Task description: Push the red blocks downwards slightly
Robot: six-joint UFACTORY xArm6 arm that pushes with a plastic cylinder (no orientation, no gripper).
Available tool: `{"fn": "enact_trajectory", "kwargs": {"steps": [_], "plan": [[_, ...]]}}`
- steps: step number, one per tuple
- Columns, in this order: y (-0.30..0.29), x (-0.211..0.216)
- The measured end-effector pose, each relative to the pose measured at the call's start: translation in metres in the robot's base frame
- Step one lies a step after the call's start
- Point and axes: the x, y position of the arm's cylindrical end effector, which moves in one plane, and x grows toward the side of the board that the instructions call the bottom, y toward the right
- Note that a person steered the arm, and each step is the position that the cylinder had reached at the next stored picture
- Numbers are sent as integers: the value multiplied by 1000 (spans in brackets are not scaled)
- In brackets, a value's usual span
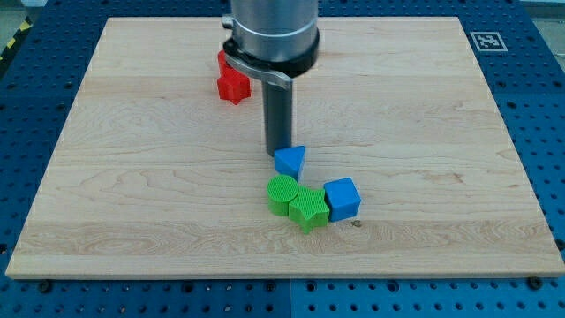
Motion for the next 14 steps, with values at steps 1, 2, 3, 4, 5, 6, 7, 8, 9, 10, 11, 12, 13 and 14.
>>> {"fn": "enact_trajectory", "kwargs": {"steps": [1, 2, 3, 4, 5, 6, 7, 8, 9, 10, 11, 12, 13, 14], "plan": [[18, 25], [14, 17], [-48, -17], [-96, -35], [-98, -35], [-99, -36], [-119, -71], [-148, -113], [-146, -148], [-113, -145], [-71, -125], [-58, -107], [-68, -101], [-127, -106]]}}
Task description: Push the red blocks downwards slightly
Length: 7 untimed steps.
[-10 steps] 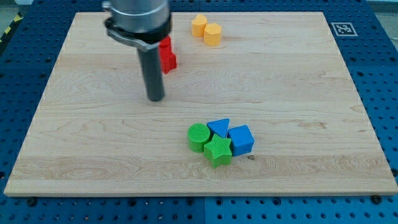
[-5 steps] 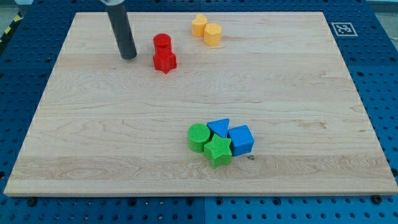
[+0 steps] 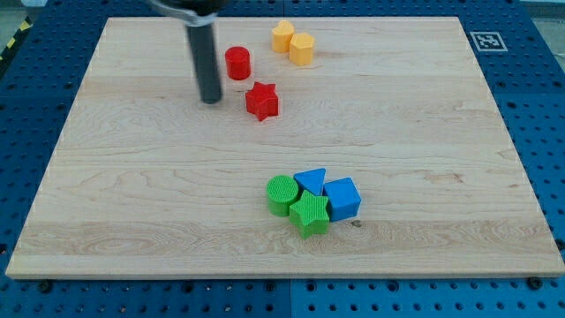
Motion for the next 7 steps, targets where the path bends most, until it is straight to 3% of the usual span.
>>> {"fn": "enact_trajectory", "kwargs": {"steps": [1, 2, 4, 6, 7], "plan": [[-49, -40], [-19, -82], [86, -79], [75, -51], [71, -57]]}}
